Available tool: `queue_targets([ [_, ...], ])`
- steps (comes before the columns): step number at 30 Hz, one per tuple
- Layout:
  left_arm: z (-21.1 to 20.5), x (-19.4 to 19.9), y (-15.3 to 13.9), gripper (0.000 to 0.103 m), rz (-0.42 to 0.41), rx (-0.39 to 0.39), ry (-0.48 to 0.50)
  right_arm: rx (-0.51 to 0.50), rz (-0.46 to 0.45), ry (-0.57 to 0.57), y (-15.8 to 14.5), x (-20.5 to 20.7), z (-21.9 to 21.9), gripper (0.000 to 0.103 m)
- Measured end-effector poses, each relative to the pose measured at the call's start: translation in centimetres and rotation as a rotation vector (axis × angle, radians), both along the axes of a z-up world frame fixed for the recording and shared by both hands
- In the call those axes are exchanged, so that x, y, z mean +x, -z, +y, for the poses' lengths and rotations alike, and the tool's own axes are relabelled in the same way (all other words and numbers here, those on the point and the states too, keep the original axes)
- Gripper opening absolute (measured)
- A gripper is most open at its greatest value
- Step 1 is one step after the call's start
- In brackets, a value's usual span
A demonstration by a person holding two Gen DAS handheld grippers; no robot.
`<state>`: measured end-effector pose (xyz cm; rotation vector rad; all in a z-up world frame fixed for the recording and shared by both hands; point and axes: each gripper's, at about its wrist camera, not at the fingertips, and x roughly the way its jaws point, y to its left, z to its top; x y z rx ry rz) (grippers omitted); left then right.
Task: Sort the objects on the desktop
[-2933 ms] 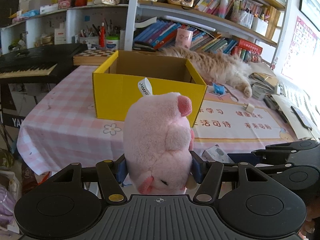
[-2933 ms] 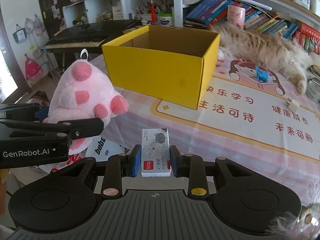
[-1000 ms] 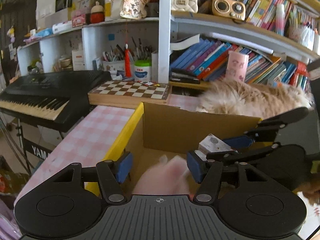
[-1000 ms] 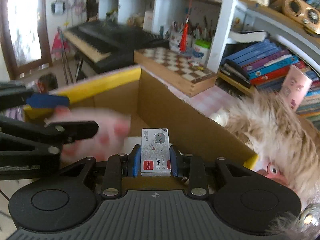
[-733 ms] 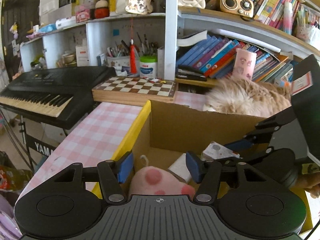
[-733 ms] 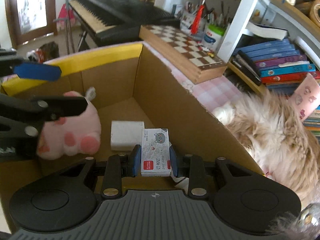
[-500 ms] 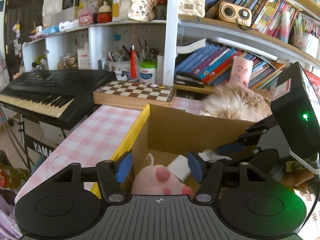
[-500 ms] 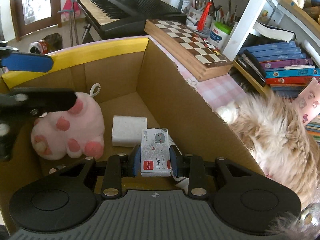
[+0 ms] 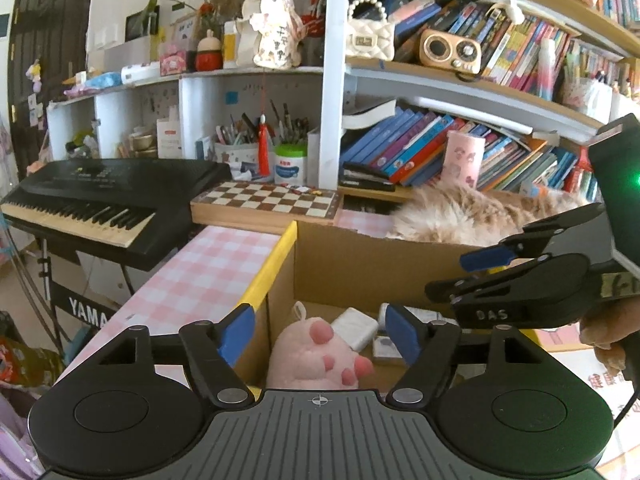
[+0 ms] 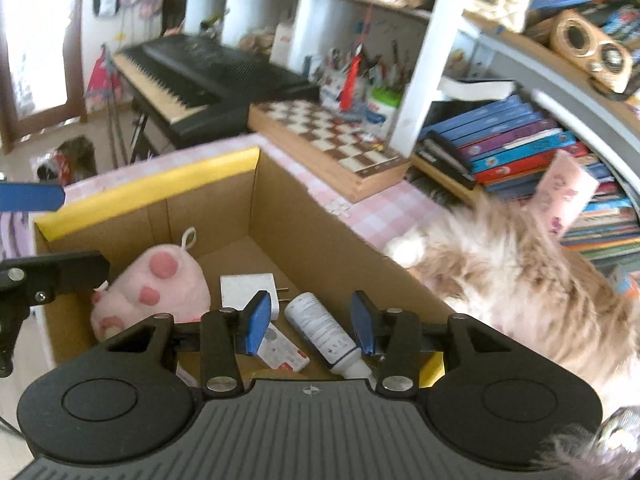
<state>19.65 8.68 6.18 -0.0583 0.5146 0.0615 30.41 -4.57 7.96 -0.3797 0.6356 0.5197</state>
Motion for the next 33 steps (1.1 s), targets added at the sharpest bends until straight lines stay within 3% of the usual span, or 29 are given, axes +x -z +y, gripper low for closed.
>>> queue_targets([
  [12, 0.1, -4.7, -1.9, 0.085, -0.05, -0.019, 0.052, 0.128, -0.075, 0.145, -2.9, -7.3, -2.3, 0.045],
  [18, 0.1, -6.6, -2.1, 0.085, -0.054, -0.023, 0.082, 0.141, -0.11, 0.206, -3.6, -10.9, -3.2, 0.047],
  [33, 0.6, -10.5, -2.2, 0.086, -0.044, -0.006, 0.103, 0.179, -0.13, 0.405, -2.5, -17.1, -5.5, 0.048],
])
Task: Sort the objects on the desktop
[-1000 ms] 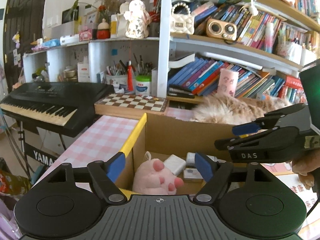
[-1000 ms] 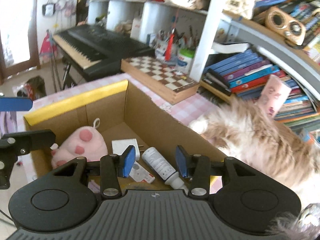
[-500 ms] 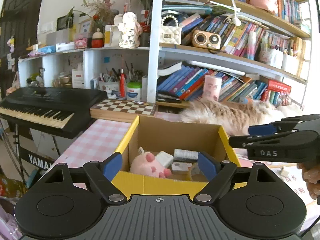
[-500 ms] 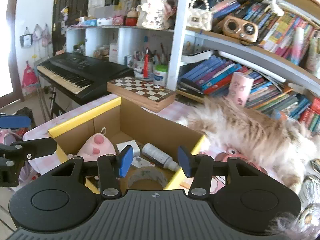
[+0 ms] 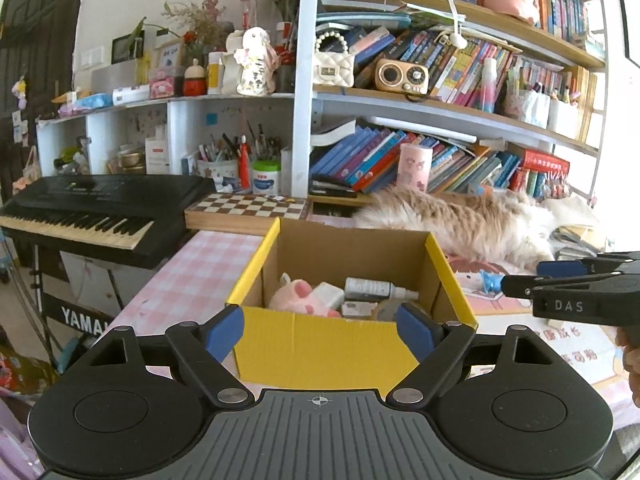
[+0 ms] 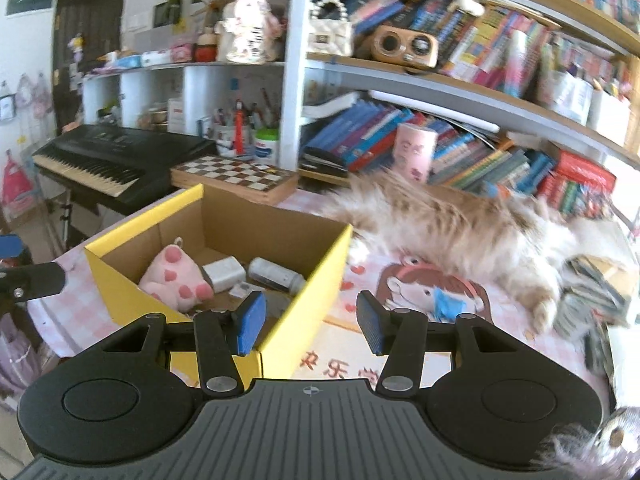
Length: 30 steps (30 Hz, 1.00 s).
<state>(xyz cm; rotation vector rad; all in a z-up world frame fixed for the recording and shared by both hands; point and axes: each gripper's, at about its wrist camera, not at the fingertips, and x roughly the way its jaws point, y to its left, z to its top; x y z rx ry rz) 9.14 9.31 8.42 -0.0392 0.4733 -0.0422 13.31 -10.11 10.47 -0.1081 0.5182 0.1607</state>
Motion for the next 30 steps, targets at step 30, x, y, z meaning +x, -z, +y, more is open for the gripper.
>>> queue_targets([
  [30, -0.9, -4.6, 1.8, 0.086, 0.056, 0.032, 0.033, 0.076, 0.063, 0.122, 3.3, -7.1, -0.2, 0.048],
])
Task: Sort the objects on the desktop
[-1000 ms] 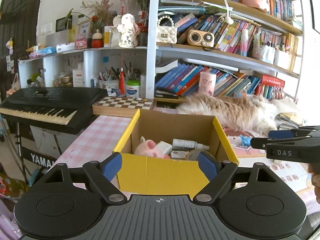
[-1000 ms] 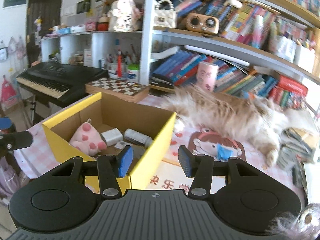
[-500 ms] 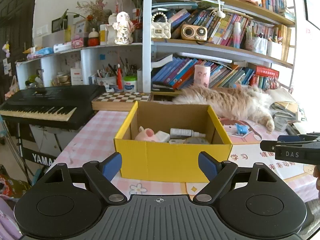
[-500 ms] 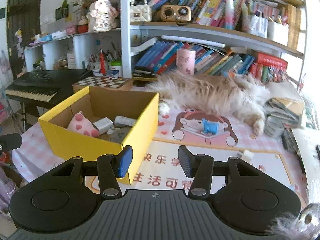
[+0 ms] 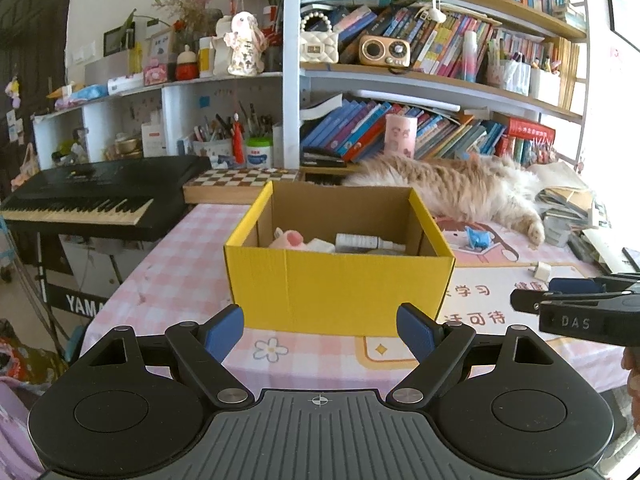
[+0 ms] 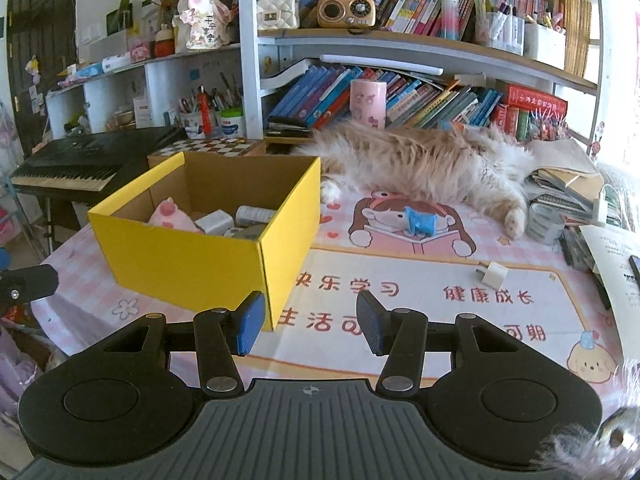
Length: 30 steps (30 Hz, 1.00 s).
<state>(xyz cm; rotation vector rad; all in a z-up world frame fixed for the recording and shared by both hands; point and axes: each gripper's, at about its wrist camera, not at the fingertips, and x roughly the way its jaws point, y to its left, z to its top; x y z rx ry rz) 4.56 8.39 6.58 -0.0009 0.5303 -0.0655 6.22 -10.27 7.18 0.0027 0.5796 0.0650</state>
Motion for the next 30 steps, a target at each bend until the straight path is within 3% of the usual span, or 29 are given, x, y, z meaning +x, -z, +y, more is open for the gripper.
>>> queue_targets([
  [14, -0.3, -1.0, 0.9, 0.086, 0.027, -0.008, 0.01, -0.021, 0.039, -0.044, 0.9, -1.4, 1.2, 0.048],
  [30, -1.8, -1.4, 1.8, 0.086, 0.055, -0.013, 0.087, -0.026, 0.075, 0.014, 1.8, -3.5, 0.3, 0.049],
])
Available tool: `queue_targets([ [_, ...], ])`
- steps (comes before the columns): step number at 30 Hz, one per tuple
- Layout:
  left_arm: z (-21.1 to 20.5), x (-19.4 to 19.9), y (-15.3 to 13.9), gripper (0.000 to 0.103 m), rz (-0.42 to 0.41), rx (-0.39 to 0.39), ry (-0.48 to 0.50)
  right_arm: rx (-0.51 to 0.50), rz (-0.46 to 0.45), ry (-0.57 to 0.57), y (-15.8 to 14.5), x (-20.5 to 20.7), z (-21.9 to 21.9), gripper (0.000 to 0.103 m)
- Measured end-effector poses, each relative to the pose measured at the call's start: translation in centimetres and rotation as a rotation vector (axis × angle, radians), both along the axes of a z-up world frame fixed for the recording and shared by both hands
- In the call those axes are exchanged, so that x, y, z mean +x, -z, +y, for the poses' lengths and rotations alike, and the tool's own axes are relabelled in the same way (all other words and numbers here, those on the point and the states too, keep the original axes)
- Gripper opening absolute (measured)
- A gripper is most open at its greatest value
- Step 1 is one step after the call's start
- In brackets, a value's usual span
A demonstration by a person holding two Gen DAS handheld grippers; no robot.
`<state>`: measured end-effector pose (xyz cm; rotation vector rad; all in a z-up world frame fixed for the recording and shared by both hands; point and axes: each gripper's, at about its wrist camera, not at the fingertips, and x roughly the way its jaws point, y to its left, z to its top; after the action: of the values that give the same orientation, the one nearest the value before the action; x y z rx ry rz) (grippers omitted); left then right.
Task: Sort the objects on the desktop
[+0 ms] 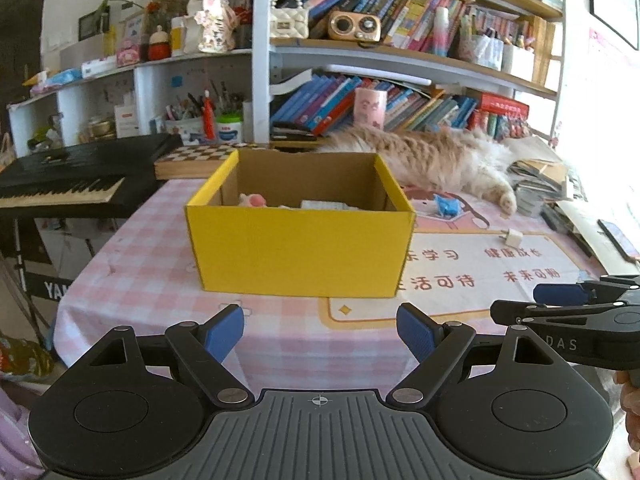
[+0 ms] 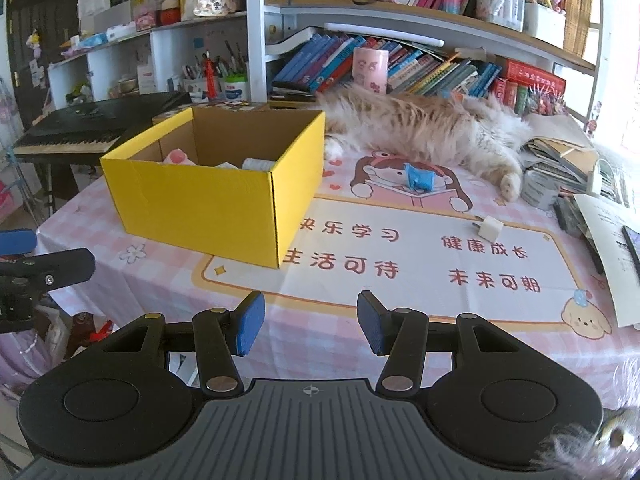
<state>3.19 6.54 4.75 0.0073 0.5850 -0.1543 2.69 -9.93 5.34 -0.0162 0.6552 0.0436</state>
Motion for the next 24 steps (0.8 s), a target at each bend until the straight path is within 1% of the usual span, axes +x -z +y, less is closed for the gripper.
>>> queue_targets([
  [6, -1.3, 0.2, 0.3, 0.086, 0.008, -0.006, 0.052, -0.004, 0.01, 0.038, 0.2, -0.7, -0.7, 0.049],
  [15, -3.8, 0.9, 0.5, 0.086, 0.014, 0.017, 0.156, 0.013, 0.027, 0.136, 0.8, -1.8, -2.7, 0.049],
  [24, -6.0, 2.1, 0.6, 0.086, 0.022, 0.02, 0.223, 0.014, 0.033, 0.181, 0.8, -1.5, -4.1, 0.049],
])
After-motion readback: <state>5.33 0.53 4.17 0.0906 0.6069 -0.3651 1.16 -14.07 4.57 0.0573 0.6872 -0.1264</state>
